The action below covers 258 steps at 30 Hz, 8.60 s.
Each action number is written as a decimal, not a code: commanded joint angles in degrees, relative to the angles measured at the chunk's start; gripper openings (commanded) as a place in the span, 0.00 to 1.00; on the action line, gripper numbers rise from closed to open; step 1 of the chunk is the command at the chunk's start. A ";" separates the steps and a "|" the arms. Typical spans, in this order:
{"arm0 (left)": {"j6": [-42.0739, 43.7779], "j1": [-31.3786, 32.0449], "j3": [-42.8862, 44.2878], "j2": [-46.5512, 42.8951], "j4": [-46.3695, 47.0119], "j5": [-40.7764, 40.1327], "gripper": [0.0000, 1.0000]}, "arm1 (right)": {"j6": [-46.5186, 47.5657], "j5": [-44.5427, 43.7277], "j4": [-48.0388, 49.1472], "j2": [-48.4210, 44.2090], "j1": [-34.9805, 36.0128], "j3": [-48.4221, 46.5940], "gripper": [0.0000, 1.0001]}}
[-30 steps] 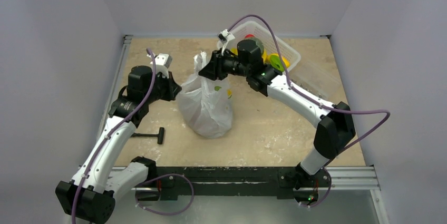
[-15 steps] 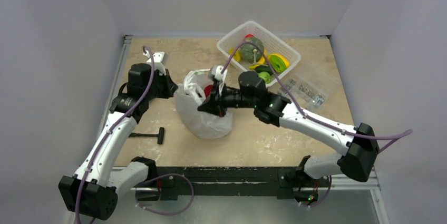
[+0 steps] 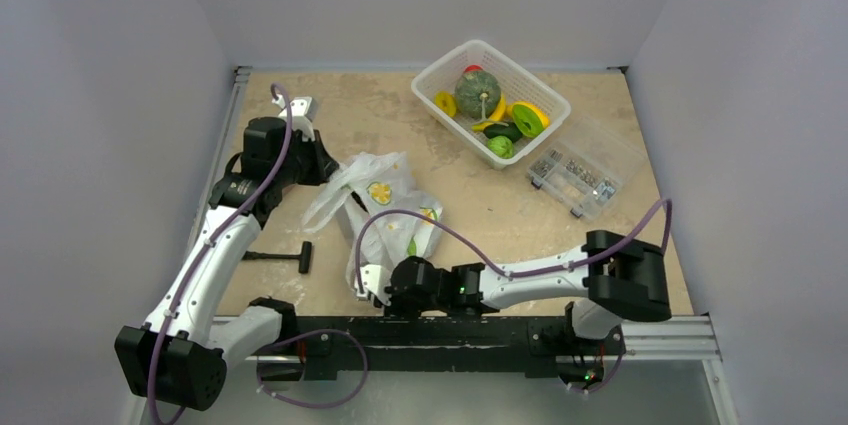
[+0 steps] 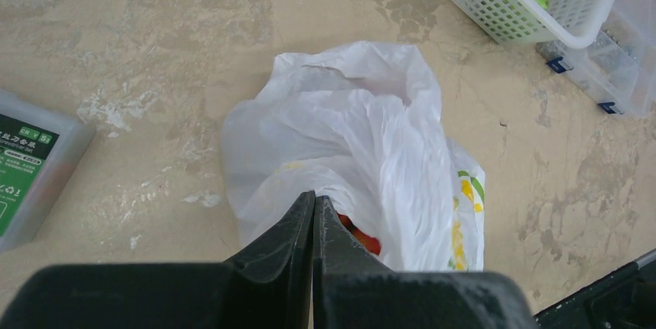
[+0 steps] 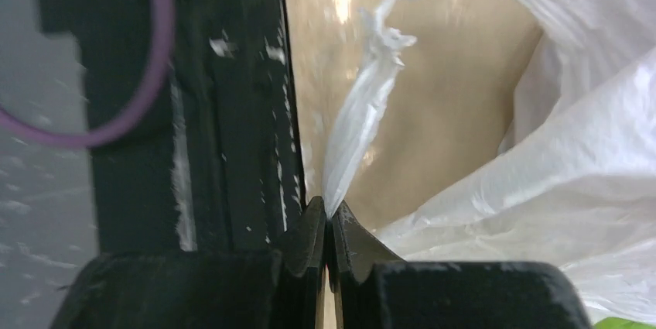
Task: Take the fake fruits out of the plastic bag
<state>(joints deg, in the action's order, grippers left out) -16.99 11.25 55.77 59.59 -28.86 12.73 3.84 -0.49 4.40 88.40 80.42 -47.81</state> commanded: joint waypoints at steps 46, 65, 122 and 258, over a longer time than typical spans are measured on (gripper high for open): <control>5.35 2.11 -0.84 -9.05 4.73 6.57 0.00 | 24.59 -9.93 11.13 4.36 -23.39 -26.35 0.99; 4.93 2.18 -2.33 -10.71 6.01 2.38 0.00 | -46.03 44.29 6.06 24.17 -50.54 -42.91 0.00; 5.92 4.49 1.67 1.11 3.22 20.07 0.00 | -38.48 11.02 -13.46 1.51 -41.41 -22.30 0.99; 12.60 13.42 4.70 1.66 -11.04 -1.26 0.00 | -18.92 -10.82 -10.13 -1.18 -24.08 -27.59 0.00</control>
<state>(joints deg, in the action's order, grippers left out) -4.86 24.45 60.23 62.87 -41.60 10.22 -13.61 -12.38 -9.47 92.18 56.49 -73.84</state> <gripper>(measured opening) 0.006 0.340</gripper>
